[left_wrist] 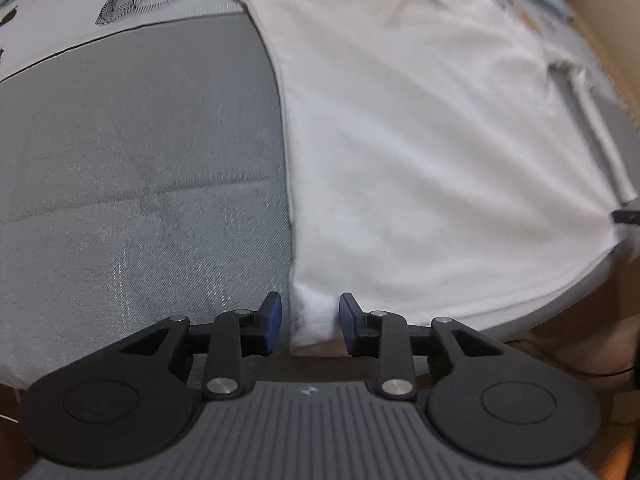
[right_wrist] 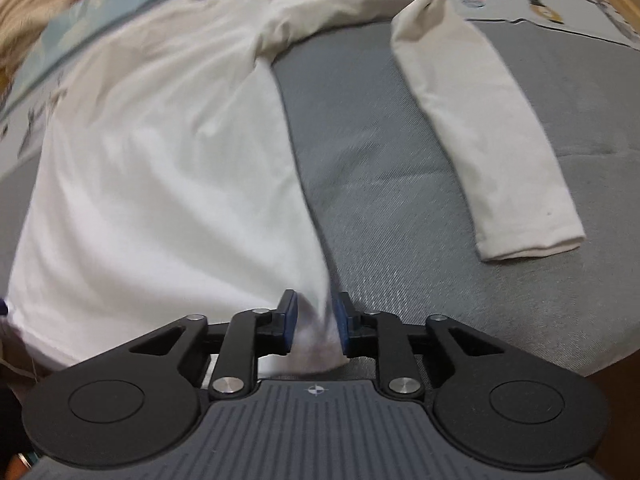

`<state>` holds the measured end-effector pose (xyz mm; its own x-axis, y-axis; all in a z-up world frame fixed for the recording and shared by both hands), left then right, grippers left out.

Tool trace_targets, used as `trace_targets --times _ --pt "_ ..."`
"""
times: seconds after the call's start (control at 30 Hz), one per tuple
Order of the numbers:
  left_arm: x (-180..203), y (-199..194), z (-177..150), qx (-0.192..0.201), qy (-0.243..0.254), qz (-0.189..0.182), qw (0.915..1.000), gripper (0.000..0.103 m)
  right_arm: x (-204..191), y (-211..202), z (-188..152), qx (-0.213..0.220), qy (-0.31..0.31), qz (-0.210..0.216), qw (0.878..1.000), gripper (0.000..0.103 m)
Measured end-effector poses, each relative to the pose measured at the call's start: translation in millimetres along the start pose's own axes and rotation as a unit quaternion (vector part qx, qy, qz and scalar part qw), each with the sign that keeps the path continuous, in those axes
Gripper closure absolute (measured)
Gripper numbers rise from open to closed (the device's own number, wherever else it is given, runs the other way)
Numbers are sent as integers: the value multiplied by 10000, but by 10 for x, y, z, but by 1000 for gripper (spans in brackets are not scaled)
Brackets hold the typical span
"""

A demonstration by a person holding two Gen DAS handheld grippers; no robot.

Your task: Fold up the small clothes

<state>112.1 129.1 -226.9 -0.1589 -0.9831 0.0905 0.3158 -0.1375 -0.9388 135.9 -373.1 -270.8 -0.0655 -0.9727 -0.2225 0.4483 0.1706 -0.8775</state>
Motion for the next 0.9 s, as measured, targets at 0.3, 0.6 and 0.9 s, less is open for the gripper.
trace_targets --times 0.3,0.6,0.9 --pt "-26 -20 -186 -225 406 249 9986 97 -91 -19 -50 -74 -95 394 9991 101" --pt "202 -276 277 762 130 -147 9969 84 86 2 7 -56 72 -59 9999 85" --pt "593 191 266 25 1122 276 9933 68 649 -459 531 1618 1673 -268 9722 76"
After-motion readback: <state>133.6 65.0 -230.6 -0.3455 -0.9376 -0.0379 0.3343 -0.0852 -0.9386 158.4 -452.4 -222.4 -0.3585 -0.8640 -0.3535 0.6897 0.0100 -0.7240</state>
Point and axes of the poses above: each gripper's, at about its wrist camera, not at the fingertips, and y roughly the way its jaws point, x to its right, z to its top, the point moved 9 cm from there along y, roughly the way its jaws point, and after that the axes turned 4 degrees about x, right-handed, at the moved point
